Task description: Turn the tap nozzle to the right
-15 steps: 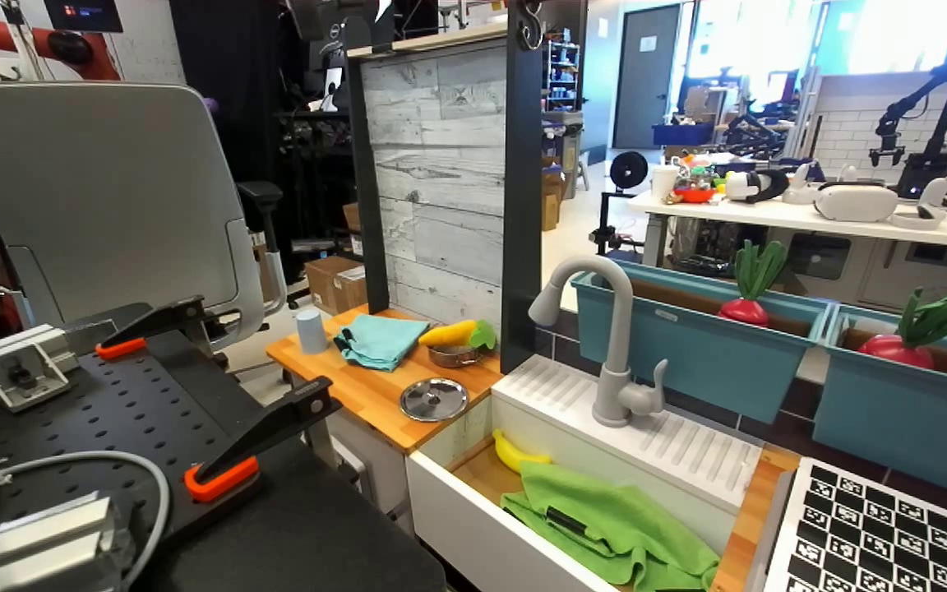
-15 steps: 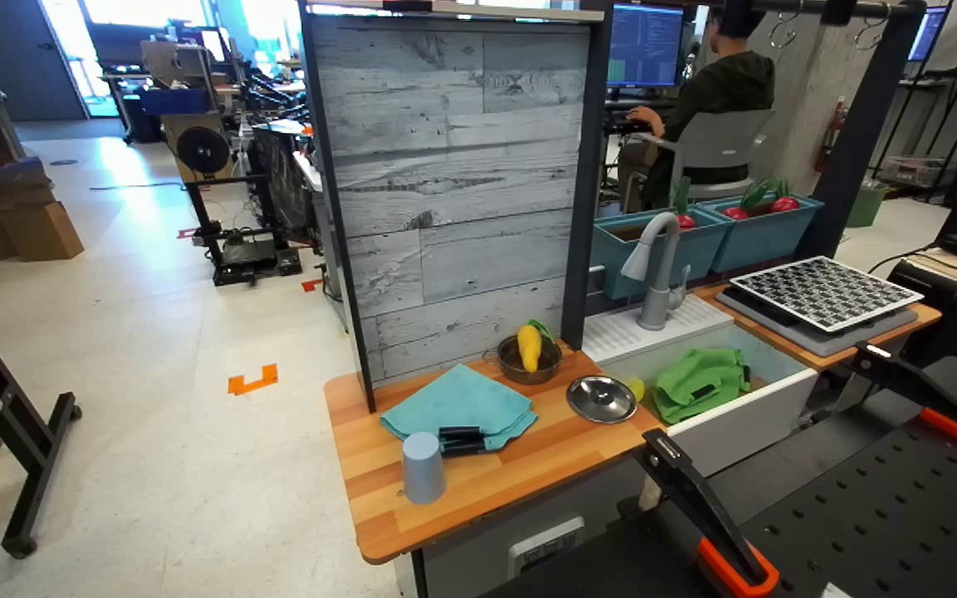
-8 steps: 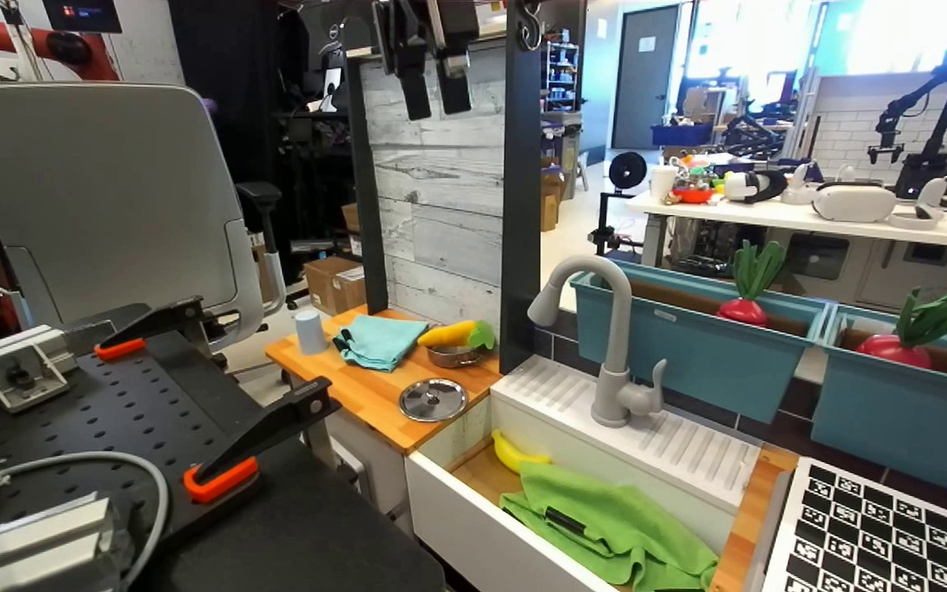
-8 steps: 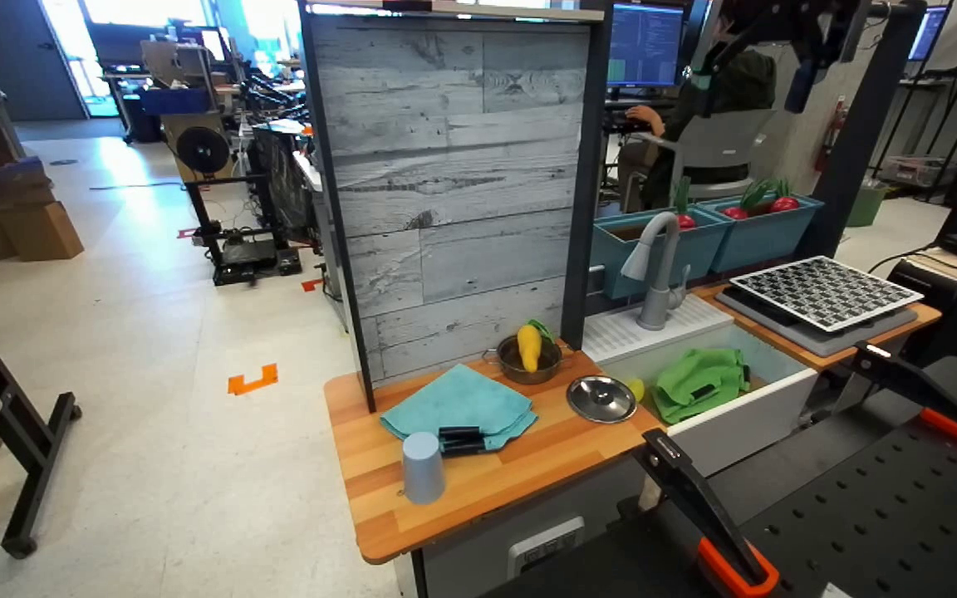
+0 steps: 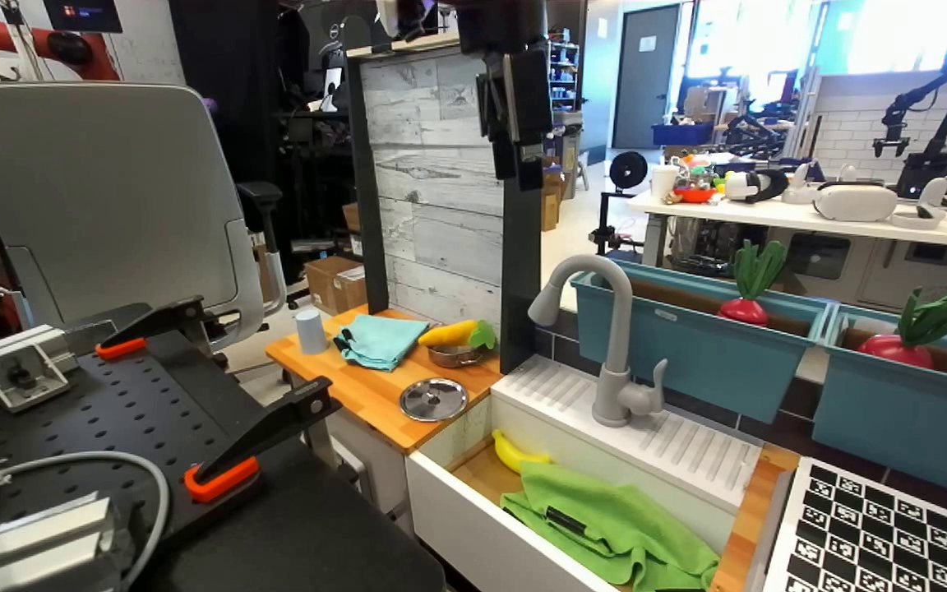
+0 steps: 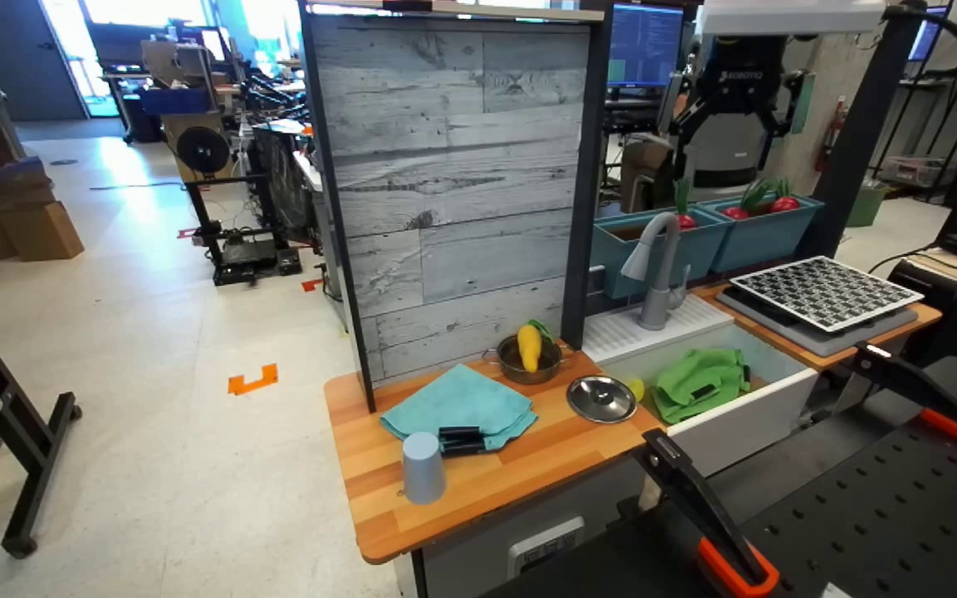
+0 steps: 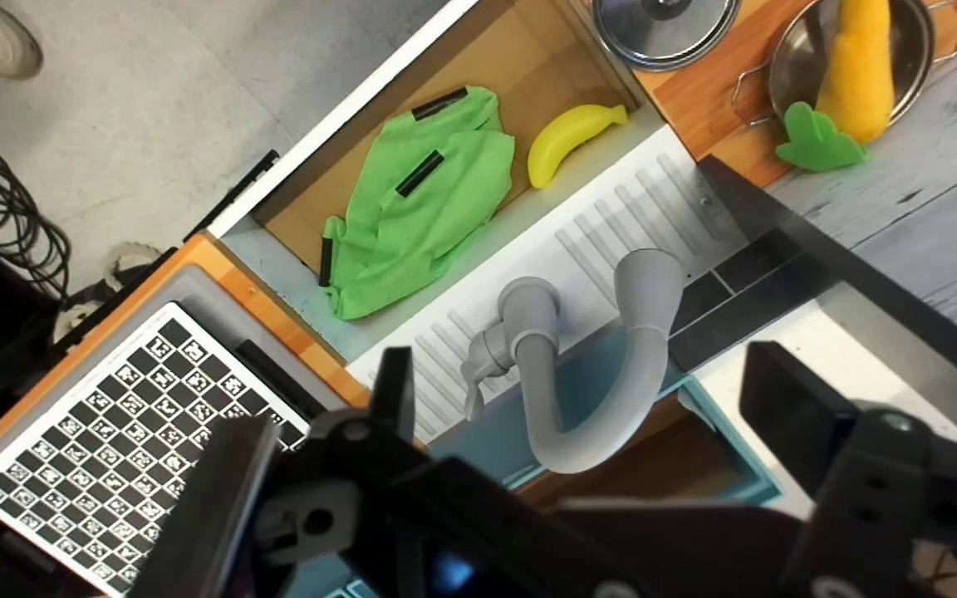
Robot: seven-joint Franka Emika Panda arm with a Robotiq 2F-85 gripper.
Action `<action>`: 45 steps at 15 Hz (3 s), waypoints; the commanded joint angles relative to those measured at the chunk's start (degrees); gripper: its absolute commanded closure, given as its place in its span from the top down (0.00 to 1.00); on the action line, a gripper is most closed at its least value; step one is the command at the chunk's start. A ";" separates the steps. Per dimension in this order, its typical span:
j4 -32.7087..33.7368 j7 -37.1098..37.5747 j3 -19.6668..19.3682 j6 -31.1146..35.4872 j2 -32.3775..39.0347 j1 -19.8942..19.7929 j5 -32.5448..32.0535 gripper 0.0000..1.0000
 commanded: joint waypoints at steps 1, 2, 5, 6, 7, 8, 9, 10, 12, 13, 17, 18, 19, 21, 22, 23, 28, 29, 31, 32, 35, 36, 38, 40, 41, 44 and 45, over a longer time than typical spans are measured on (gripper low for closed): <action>6.27 3.29 -2.60 0.77 6.90 2.07 2.61 1.00; 7.16 4.07 -2.96 1.09 8.16 2.34 3.05 1.00; 9.03 5.15 -3.10 4.11 11.89 2.55 5.57 1.00; 9.29 5.53 -3.30 5.21 12.72 2.80 6.22 1.00; 9.42 5.79 -3.43 6.56 13.71 3.03 6.90 1.00; 9.70 5.83 -3.55 7.39 14.46 3.20 7.43 1.00; 9.98 5.86 -3.53 8.14 15.32 3.32 8.00 1.00; 10.21 5.95 -3.62 8.69 15.99 3.49 8.34 1.00; 11.06 5.74 -3.52 9.10 17.35 3.38 9.40 1.00; 11.41 5.57 -3.51 9.06 17.83 3.33 9.77 1.00; 12.99 5.41 -3.60 8.63 19.52 3.45 10.51 1.00; 13.35 5.40 -3.62 8.61 19.81 3.46 10.57 0.98; 13.67 5.40 -3.65 8.52 20.11 3.48 10.61 0.95; 14.31 5.38 -3.67 8.34 20.66 3.48 10.84 0.68; 14.57 5.32 -3.65 8.25 20.87 3.47 10.96 0.62; 14.88 5.33 -3.68 8.24 21.14 3.53 10.96 0.52; 15.66 5.39 -3.80 8.24 21.42 4.27 10.85 0.15; 15.94 5.36 -3.82 8.09 21.53 4.34 10.82 0.08; 16.22 5.48 -3.93 8.16 21.68 4.53 10.77 0.00; 16.31 5.53 -3.91 8.16 21.70 4.59 10.84 0.36; 16.59 5.55 -3.91 8.27 22.00 4.58 10.90 0.40; 16.71 5.62 -4.05 8.35 22.23 4.60 10.89 0.46; 17.17 5.88 -4.48 8.79 22.98 4.67 10.90 0.60; 17.99 6.16 -4.77 8.77 23.90 4.70 11.01 0.75; 18.46 6.39 -5.08 8.63 24.38 4.90 10.82 0.44; 19.33 6.59 -5.53 8.51 25.34 5.16 10.56 0.31; 19.53 6.52 -5.52 8.41 25.49 5.13 10.56 0.23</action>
